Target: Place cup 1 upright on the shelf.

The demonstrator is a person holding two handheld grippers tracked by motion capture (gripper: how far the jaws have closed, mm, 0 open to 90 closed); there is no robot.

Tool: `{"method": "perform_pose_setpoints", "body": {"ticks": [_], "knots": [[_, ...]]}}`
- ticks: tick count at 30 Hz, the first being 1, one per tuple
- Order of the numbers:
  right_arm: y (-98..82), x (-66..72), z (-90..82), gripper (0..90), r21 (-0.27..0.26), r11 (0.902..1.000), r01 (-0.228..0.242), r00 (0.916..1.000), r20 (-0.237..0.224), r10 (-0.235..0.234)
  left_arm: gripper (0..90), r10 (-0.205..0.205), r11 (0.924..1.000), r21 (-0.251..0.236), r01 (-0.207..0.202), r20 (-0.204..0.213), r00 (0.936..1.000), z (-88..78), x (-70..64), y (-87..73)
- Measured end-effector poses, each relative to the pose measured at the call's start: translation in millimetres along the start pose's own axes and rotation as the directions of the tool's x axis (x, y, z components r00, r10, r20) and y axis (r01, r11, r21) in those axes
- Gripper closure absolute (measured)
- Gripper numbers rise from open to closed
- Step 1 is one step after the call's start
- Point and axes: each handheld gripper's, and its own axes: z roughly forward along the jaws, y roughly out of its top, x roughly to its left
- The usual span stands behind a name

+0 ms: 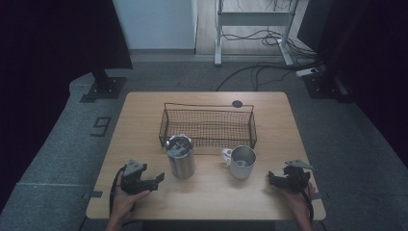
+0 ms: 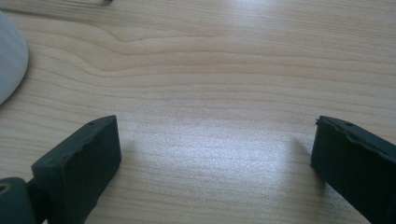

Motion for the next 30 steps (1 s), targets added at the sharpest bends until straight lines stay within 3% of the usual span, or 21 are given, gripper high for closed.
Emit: {"method": "perform_pose_setpoints", "body": {"ticks": [8, 13, 20, 30], "knots": [[-0.4, -0.1, -0.4, 1.9, -0.002, 1.0000, -0.001, 1.0000, 0.002, 0.001, 12.2, -0.001, 0.9991, -0.042, 0.003, 0.047, 0.9989, -11.0, -5.6, 7.3], [-0.4, -0.1, -0.4, 1.9, -0.002, 1.0000, -0.001, 1.0000, 0.002, 0.001, 9.5, 0.013, 0.9981, -0.061, -0.008, 0.071, 0.9974, -13.1, -16.5, 13.6], [-0.4, -0.1, -0.4, 1.9, -0.002, 1.0000, -0.001, 1.0000, 0.002, 0.001, 7.7, 0.035, 0.9971, -0.070, -0.030, 0.076, 0.9965, -9.5, -29.0, 18.8], [-0.5, -0.2, -0.5, 2.3, -0.003, 1.0000, -0.002, 1.0000, 0.002, 0.002, 5.8, 0.049, 0.9957, -0.082, -0.042, 0.084, 0.9952, -7.1, -36.3, 26.2]]}}
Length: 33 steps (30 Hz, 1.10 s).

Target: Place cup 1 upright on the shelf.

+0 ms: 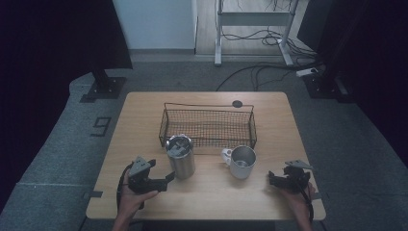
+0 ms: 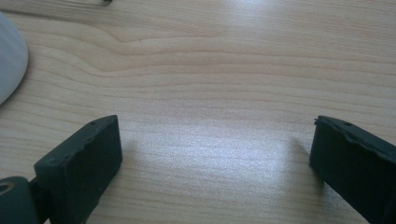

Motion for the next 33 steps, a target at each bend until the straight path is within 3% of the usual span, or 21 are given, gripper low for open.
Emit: {"method": "perform_pose_setpoints", "body": {"ticks": [13, 33], "knots": [[-0.3, -0.3, -0.4, 2.7, -0.002, 1.0000, 0.001, 1.0000, 0.000, -0.001, 2.5, 0.019, 0.9996, 0.021, -0.019, 0.018, 0.9997, 17.3, -8.3, 12.0], [-0.3, -0.5, -0.4, 2.9, -0.003, 1.0000, 0.000, 1.0000, 0.000, 0.000, 1.7, 0.030, 0.9995, 0.007, -0.030, 0.013, 0.9995, 35.4, -12.4, 33.2]]}}
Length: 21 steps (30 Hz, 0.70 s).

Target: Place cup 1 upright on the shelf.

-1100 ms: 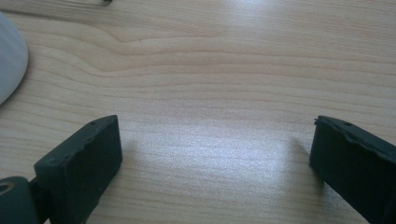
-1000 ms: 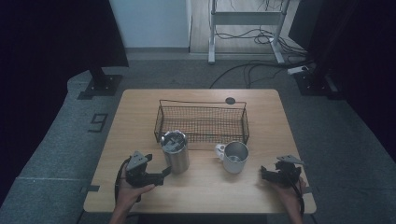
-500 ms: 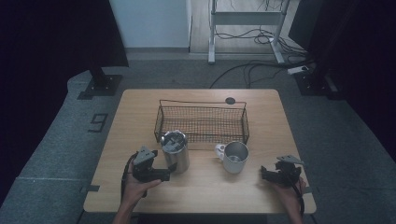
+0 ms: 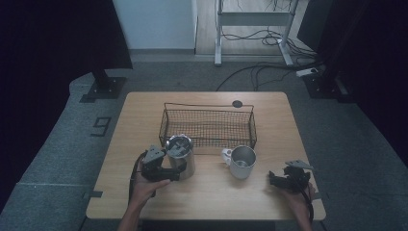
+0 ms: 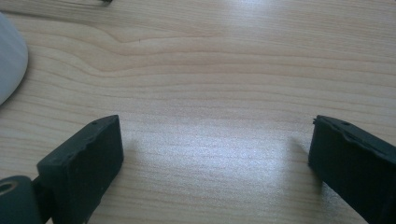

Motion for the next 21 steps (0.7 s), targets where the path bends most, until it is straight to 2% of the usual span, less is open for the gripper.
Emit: {"method": "perform_pose_setpoints", "body": {"ticks": [14, 21], "knots": [[0.0, -0.1, -0.1, 3.1, -0.001, 1.0000, -0.001, 1.0000, 0.000, 0.001, 1.4, 0.024, 0.9997, 0.007, -0.024, -0.055, 0.9982, 21.3, -6.1, 5.4], [0.0, -0.1, 0.0, 3.1, -0.001, 1.0000, -0.001, 1.0000, 0.001, 0.001, 2.9, 0.043, 0.9990, -0.006, -0.044, -0.050, 0.9978, 22.1, -4.7, 3.7]]}}
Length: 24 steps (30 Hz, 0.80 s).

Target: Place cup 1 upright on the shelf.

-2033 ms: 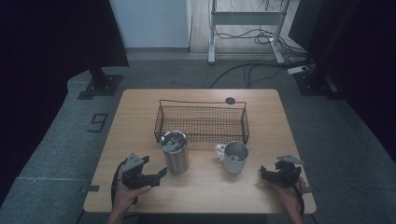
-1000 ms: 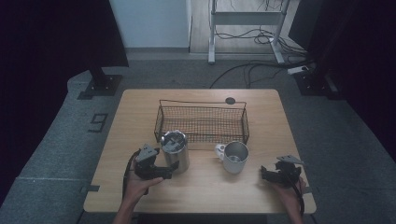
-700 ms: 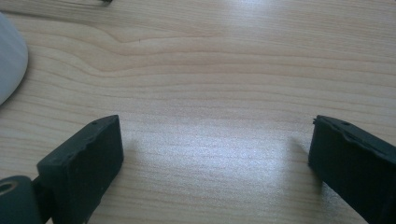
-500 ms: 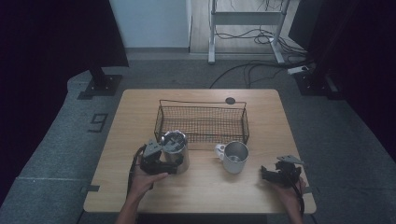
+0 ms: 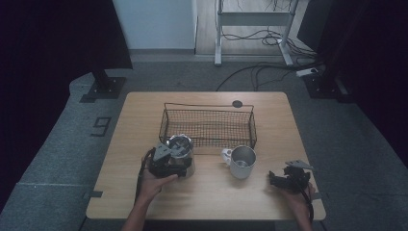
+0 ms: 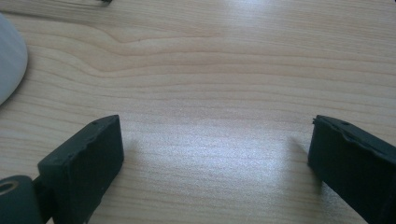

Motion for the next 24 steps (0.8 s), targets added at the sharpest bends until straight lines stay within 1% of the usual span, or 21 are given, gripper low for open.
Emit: {"method": "perform_pose_setpoints", "body": {"ticks": [2, 5, 7, 13, 15, 17, 24], "knots": [[0.0, 0.0, 0.0, 3.2, 0.000, 1.0000, 0.000, 1.0000, 0.000, 0.000, 2.9, 0.007, 1.0000, -0.001, -0.007, 0.010, 0.9999, -0.1, 1.4, -0.1], [0.0, 0.0, 0.0, 3.2, 0.000, 1.0000, 0.000, 1.0000, 0.000, 0.000, 3.0, 0.009, 1.0000, -0.003, -0.009, 0.013, 0.9999, 0.0, 1.8, -0.2], [0.0, 0.0, 0.0, 3.2, 0.000, 1.0000, 0.000, 1.0000, 0.000, 0.000, 3.6, 0.023, 0.9997, -0.009, -0.023, 0.001, 0.9997, -0.8, 1.3, 0.1], [0.0, 0.0, 0.0, 3.2, 0.000, 1.0000, 0.000, 1.0000, 0.000, 0.000, 3.7, 0.021, 0.9997, -0.011, -0.020, 0.004, 0.9998, -0.9, 2.3, 0.3], [0.0, 0.0, 0.0, 3.2, -0.001, 1.0000, 0.000, 1.0000, 0.001, 0.000, 4.0, 0.029, 0.9994, -0.021, -0.029, -0.002, 0.9996, -1.3, 2.2, -0.2], [0.0, 0.0, 0.0, 3.2, -0.001, 1.0000, 0.000, 1.0000, 0.001, 0.000, 4.1, 0.027, 0.9994, -0.024, -0.027, -0.002, 0.9996, -1.3, 2.5, -0.2], [0.0, -0.1, 0.0, 3.3, 0.000, 1.0000, 0.000, 1.0000, 0.000, 0.000, 4.1, 0.020, 0.9994, -0.027, -0.019, 0.021, 0.9996, -2.1, 5.0, 0.2]]}}
